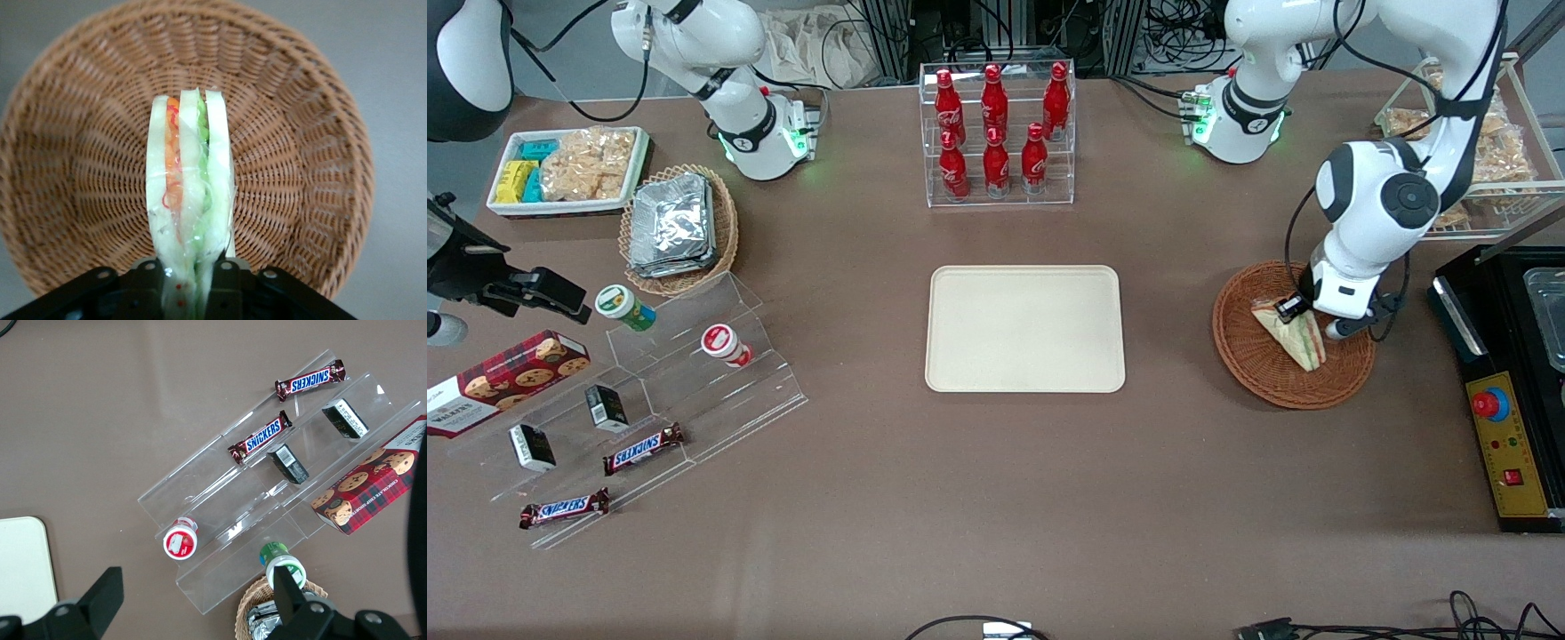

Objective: Place sandwich from basket to tray
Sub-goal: 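Lift the sandwich out of the basket and carry it toward the tray, then lower the sandwich onto the cream tray and open the left gripper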

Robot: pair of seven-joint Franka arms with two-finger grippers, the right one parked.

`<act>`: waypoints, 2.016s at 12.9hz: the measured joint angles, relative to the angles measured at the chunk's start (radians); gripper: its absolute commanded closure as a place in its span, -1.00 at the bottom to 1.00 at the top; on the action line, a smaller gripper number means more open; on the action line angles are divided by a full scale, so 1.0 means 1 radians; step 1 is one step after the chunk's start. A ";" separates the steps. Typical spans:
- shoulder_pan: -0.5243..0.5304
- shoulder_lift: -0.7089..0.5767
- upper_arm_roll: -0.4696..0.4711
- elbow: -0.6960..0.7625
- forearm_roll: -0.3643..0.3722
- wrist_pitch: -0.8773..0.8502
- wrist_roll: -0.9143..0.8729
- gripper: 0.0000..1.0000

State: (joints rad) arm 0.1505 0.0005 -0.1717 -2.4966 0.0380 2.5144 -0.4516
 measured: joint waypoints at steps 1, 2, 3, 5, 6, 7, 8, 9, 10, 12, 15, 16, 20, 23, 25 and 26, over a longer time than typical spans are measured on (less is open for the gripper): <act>0.000 -0.021 0.000 0.041 0.000 -0.081 0.044 1.00; 0.000 -0.039 -0.001 0.090 0.000 -0.169 0.095 1.00; 0.000 -0.050 -0.002 0.145 0.000 -0.252 0.146 1.00; -0.006 -0.059 -0.007 0.255 -0.001 -0.387 0.233 1.00; -0.023 -0.059 -0.009 0.296 -0.001 -0.423 0.262 1.00; -0.051 -0.059 -0.011 0.323 -0.002 -0.439 0.278 1.00; -0.089 -0.058 -0.014 0.341 -0.002 -0.446 0.283 1.00; -0.130 -0.057 -0.017 0.353 -0.002 -0.453 0.283 1.00; -0.169 -0.055 -0.019 0.361 -0.002 -0.461 0.283 0.99; -0.236 -0.053 -0.021 0.368 -0.003 -0.466 0.282 0.93; -0.333 -0.041 -0.023 0.372 -0.005 -0.466 0.280 0.87; -0.365 -0.031 -0.023 0.378 -0.007 -0.466 0.265 0.87; -0.510 0.053 -0.023 0.429 -0.007 -0.431 0.089 0.90; -0.587 0.161 -0.023 0.438 -0.007 -0.319 -0.029 0.91; -0.620 0.231 -0.023 0.439 -0.005 -0.251 -0.078 0.92; -0.634 0.259 -0.023 0.441 -0.005 -0.235 -0.087 0.93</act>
State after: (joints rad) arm -0.4838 0.2599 -0.1948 -2.0555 0.0332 2.2796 -0.5385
